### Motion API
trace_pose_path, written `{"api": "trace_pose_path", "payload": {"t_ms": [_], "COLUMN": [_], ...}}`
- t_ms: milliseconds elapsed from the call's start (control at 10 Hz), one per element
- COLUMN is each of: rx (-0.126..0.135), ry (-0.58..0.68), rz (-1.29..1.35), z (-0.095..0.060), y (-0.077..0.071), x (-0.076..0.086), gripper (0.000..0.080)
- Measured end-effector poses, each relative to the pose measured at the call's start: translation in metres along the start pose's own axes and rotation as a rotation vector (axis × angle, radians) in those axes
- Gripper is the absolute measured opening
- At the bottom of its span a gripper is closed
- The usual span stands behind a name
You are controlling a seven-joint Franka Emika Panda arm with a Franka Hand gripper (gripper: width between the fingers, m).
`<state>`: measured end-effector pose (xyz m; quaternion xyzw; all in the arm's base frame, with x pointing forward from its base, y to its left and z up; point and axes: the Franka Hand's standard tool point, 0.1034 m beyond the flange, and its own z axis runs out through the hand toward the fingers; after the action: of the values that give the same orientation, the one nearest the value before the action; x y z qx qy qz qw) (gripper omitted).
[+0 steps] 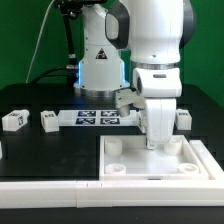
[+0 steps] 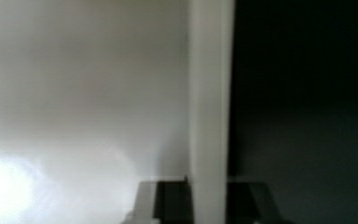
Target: Assemble one leg
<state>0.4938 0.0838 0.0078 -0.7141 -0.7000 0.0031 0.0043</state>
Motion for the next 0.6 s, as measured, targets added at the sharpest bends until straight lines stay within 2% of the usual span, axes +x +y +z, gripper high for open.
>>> {"api": "trace_pose_path", "payload": {"t_ms": [400,600], "rx": [0.000,0.000], "ry": [0.000,0.000], "rz": [0.011,0.012], "z": [0.0000,0.0001], "y": [0.0015,0.0015], "x": [0.0023,0.0021], "gripper": [0.0058,0.0412]}}
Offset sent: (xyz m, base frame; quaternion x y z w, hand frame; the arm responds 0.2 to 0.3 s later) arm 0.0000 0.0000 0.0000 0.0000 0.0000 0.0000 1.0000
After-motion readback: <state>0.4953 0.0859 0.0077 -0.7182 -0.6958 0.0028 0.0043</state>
